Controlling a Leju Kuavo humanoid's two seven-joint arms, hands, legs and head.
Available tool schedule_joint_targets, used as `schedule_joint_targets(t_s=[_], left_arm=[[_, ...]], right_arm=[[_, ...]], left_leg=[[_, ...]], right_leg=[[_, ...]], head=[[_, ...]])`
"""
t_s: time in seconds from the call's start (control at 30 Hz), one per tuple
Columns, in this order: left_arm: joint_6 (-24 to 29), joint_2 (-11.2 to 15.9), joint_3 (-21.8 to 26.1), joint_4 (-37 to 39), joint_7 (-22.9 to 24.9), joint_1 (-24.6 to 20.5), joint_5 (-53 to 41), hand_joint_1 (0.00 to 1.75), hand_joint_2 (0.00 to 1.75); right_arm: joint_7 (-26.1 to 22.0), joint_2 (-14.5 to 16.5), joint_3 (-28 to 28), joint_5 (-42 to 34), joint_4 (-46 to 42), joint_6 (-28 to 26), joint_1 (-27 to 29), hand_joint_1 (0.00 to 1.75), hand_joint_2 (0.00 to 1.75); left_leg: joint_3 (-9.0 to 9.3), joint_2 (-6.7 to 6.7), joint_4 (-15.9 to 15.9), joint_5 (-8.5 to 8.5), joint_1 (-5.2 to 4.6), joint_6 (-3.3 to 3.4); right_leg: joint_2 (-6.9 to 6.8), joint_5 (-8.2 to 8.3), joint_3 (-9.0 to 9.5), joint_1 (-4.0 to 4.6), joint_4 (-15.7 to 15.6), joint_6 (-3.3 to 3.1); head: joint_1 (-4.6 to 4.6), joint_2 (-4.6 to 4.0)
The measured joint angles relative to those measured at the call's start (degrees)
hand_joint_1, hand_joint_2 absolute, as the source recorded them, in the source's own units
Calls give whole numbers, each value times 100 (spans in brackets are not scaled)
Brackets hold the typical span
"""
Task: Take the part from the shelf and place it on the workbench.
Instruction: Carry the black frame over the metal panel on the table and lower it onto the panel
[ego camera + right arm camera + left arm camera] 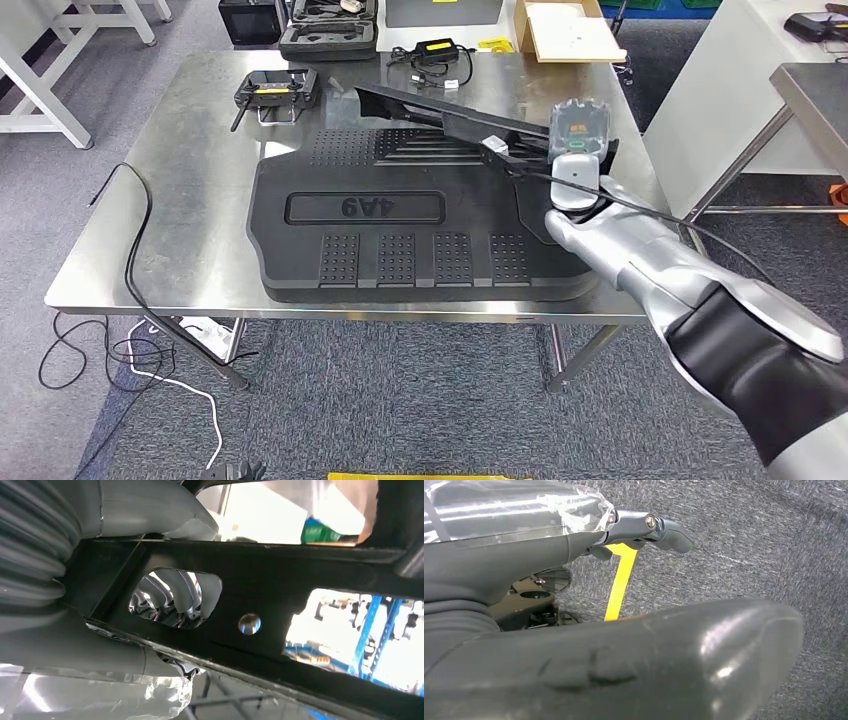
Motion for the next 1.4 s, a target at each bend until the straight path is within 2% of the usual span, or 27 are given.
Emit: schedule_joint_targets(t_s=[0.13,0.2,0.3,0.37,0.53,0.77,0.9,1.0,1.1,1.13,1.23,1.4], left_arm=[[-3,0,0,0,34,-4,-20,0,0],[-3,0,0,0,39,-3,-24,0,0],[-2,0,0,0,40,-2,-27,0,0],[1,0,0,0,40,-2,-32,0,0],[2,0,0,0,21,-3,-37,0,0],[9,0,0,1,-48,3,-25,0,0],[21,0,0,2,-135,33,13,0,0],[17,0,0,2,-212,67,70,0,0],[-11,3,0,3,-279,88,112,0,0],[-22,7,0,4,-293,94,116,0,0],[-35,16,0,8,-323,109,139,0,0],[25,22,0,9,-316,153,166,0,0]], right_arm=[[-40,-8,-9,-259,20,-569,199,87,175],[-82,-4,-10,-293,24,-804,288,46,175],[-220,12,-10,-291,24,-1064,388,5,175],[-464,30,-10,-332,19,-1252,435,0,175],[-1411,89,-11,-505,-132,-1644,578,0,175],[-1892,156,-24,-473,-496,-1719,678,0,175],[-2176,187,-26,-419,-951,-1470,696,0,175],[-2470,195,-40,-770,-1465,-773,697,0,175],[-2767,195,-94,-1518,-1990,3,706,0,44],[-2851,192,-130,-1743,-2171,126,712,0,44],[-2986,179,-297,-1988,-2730,-9,772,0,175],[-2841,160,-798,-1203,-3713,-1699,1104,0,175]], left_leg=[[1,1,-1,0,1,0],[0,1,-1,0,1,0],[0,-1,-2,0,3,0],[1,-1,-2,0,5,0],[4,-1,-3,0,6,0],[11,-1,-3,0,6,0],[16,-1,-3,0,5,0],[19,-1,-3,0,6,0],[21,0,-3,0,5,0],[22,0,-3,0,5,0],[24,0,-3,0,5,0],[24,-1,-3,0,3,0]], right_leg=[[2,0,1,0,0,0],[0,0,2,1,0,0],[-2,0,4,1,1,0],[-1,0,6,1,1,0],[-1,0,9,1,1,0],[-1,0,19,0,1,0],[-1,0,23,0,1,0],[-1,0,25,1,1,0],[-1,0,25,1,1,0],[-1,0,25,1,1,0],[0,0,26,1,1,0],[-1,-1,27,1,0,0]], head=[[-1,0],[-1,0],[-1,0],[-1,0],[-1,0],[-1,0],[0,0],[0,0],[-1,0],[-1,0],[-2,0],[-1,0]])
